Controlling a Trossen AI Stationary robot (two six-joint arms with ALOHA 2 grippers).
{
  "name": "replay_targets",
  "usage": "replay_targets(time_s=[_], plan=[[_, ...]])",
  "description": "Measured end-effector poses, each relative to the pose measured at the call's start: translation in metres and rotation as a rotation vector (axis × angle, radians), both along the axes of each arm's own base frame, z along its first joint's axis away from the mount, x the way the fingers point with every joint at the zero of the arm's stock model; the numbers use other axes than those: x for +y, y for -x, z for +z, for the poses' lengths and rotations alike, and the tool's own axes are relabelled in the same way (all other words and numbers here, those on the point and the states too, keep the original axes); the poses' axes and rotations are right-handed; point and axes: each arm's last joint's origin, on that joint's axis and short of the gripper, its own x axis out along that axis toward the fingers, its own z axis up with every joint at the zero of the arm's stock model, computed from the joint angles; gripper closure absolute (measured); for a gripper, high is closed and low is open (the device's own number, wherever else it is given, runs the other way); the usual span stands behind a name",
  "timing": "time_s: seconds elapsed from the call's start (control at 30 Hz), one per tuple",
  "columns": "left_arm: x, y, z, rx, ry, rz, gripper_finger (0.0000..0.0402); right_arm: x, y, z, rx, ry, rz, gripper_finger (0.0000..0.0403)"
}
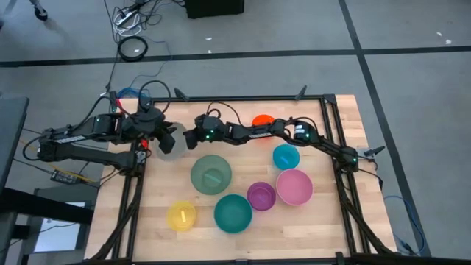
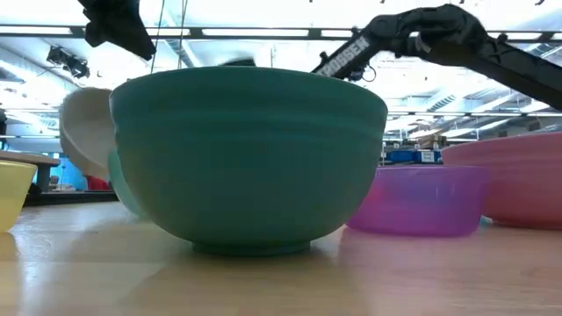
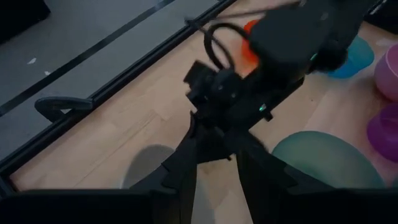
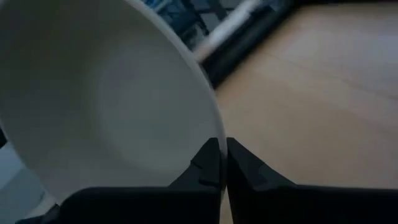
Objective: Nest bowls inside each other
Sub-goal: Stack the gray bowl on top of the green bowl
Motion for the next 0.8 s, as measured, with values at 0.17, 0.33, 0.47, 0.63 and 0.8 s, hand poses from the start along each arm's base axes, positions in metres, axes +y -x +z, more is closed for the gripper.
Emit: replay_targets(time_s=[0.17, 0.33, 0.47, 0.63, 0.8], plan=[[-0.001, 0.002, 0.001, -0.008, 0.011, -0.011, 0.0280, 0.017, 0.022, 0.066, 0.215, 0.192, 0.074, 0.0402], [-0.001, 0.003, 0.004, -0.055, 0.011, -0.014, 0.0280, 0.044, 0.076, 0.149, 0.438, 0.275, 0.132, 0.0402], [-0.001, 0.000, 0.007, -0.089, 0.001, -0.018, 0.0280, 0.062, 0.116, 0.172, 0.641, 0.212, 0.186, 0.0402], [0.000, -0.005, 0.012, -0.141, -0.022, -0.035, 0.0280, 0.093, 0.121, 0.165, 0.729, 0.181, 0.236, 0.0403], [0.000, -0.006, 0.014, -0.167, -0.027, -0.048, 0.0280, 0.113, 0.103, 0.132, 0.768, 0.174, 0.267, 0.0403]])
